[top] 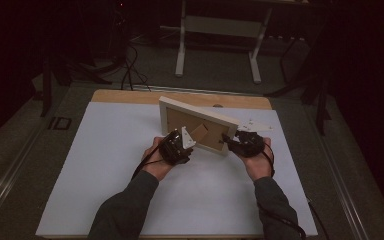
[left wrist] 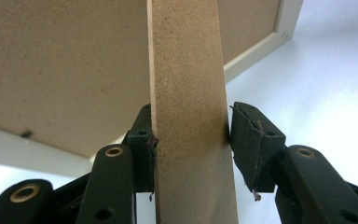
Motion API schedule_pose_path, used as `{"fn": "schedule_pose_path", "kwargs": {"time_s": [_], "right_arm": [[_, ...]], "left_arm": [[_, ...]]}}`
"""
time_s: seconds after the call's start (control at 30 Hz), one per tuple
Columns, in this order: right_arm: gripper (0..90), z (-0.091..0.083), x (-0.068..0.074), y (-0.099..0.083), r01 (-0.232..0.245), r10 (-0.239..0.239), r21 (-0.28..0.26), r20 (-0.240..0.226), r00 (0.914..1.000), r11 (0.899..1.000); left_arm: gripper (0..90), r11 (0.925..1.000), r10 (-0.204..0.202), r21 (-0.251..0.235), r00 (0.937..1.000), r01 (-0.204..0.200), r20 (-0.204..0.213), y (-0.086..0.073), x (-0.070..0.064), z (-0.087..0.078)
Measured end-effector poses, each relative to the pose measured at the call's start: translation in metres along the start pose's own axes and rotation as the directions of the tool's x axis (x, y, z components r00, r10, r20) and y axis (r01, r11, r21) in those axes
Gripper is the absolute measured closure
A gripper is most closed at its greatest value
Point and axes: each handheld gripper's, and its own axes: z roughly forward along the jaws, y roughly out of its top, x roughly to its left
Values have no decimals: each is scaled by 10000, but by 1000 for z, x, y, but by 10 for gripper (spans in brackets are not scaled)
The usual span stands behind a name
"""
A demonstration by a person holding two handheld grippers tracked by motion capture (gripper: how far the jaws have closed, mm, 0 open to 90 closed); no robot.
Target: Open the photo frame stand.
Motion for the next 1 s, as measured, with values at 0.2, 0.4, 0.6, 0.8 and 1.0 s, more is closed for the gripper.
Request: {"fn": "schedule_pose_path", "kwargs": {"time_s": [0.2, 0.4, 0.6, 0.8, 1.0], "right_arm": [[588, -3, 0, -1, -3, 4, 24, -291, 9996, 10000], [585, -7, 1, -4, -237, 228, -131, -688, 9974, 9996], [593, -12, 7, -7, 85, -95, -116, -878, 9961, 9999], [588, -15, 12, -10, 145, -147, -27, -1082, 9940, 9999], [583, -17, 17, -12, 204, -202, 10, -1184, 9928, 9998]], "left_arm": [[555, 9997, -16, -262, 9992, 26, 390, -3, -4, -7], [556, 9992, -35, -408, 9990, 54, 450, -8, -10, -11], [562, 9992, -129, -370, 9991, 144, 400, -16, -15, -11], [565, 9997, -104, -216, 9985, 116, 540, -21, -18, -9], [560, 9992, -304, -230, 9967, 322, 758, -26, -20, -8]]}}
